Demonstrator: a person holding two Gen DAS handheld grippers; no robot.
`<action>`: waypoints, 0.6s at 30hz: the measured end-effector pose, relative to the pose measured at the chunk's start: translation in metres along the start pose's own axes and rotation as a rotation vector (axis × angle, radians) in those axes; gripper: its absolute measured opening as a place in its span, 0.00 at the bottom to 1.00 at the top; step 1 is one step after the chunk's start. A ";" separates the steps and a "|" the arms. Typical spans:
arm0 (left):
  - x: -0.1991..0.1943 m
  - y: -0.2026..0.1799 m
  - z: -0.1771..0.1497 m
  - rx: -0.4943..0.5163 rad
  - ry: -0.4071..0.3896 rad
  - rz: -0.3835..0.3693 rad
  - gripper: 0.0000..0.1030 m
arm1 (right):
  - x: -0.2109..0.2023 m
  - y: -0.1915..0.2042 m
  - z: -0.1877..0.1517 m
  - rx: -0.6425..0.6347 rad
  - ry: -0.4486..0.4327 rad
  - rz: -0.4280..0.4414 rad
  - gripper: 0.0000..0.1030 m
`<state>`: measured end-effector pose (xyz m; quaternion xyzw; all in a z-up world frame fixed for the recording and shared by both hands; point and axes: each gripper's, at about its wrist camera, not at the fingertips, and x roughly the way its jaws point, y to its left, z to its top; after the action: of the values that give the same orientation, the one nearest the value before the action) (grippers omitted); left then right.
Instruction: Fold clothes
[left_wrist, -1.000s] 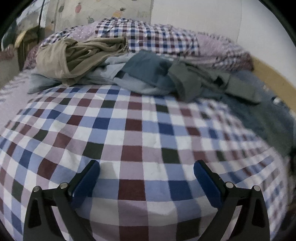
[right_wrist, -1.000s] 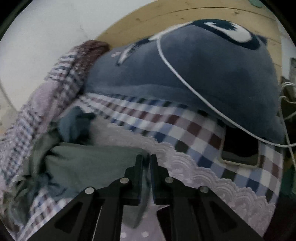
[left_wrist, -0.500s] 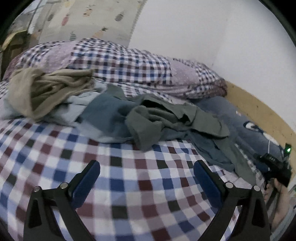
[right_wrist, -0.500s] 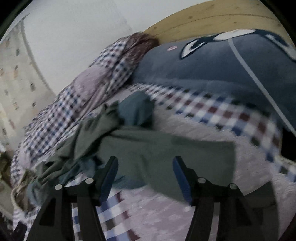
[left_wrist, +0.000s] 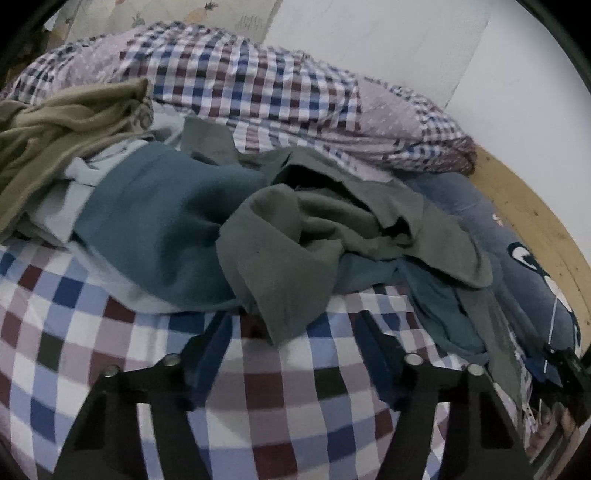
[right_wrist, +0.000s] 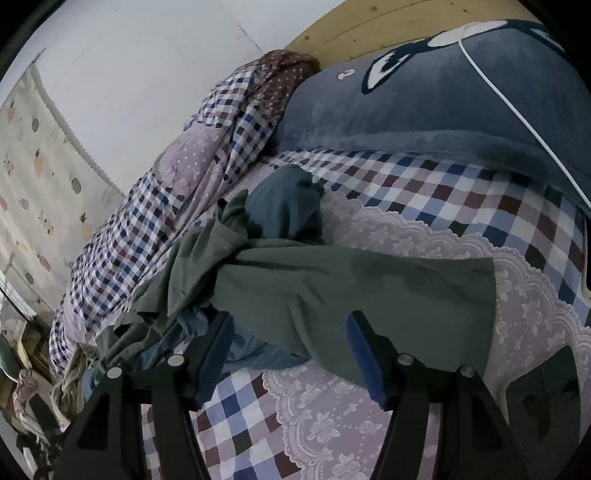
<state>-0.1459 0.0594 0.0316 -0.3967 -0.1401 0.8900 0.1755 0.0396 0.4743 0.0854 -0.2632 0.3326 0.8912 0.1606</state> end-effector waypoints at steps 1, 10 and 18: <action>0.005 0.000 0.002 -0.006 0.013 0.005 0.56 | 0.000 -0.001 0.001 0.002 0.001 0.001 0.66; -0.028 0.018 0.019 -0.091 -0.070 0.010 0.00 | 0.001 -0.012 0.006 0.020 0.017 -0.003 0.66; -0.156 0.049 0.076 -0.140 -0.364 0.053 0.00 | 0.009 -0.011 0.002 -0.009 0.072 0.004 0.66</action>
<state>-0.1156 -0.0588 0.1641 -0.2442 -0.2203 0.9395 0.0957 0.0366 0.4851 0.0761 -0.2950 0.3348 0.8830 0.1458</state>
